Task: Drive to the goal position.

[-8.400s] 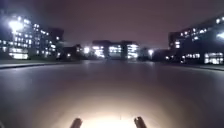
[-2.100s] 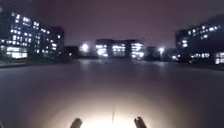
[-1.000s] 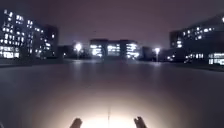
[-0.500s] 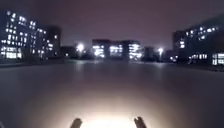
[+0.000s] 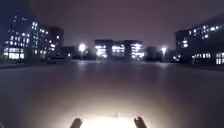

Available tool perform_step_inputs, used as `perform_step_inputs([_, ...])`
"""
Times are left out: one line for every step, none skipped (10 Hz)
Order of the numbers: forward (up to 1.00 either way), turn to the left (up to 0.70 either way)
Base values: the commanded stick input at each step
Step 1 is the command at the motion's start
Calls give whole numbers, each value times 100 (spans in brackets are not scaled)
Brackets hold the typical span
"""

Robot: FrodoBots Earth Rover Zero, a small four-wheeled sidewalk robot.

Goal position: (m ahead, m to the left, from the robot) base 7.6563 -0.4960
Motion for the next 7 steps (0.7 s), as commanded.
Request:
perform_step_inputs([100,0])
perform_step_inputs([100,0])
perform_step_inputs([100,0])
perform_step_inputs([100,0])
perform_step_inputs([100,0])
perform_step_inputs([100,0])
perform_step_inputs([100,0])
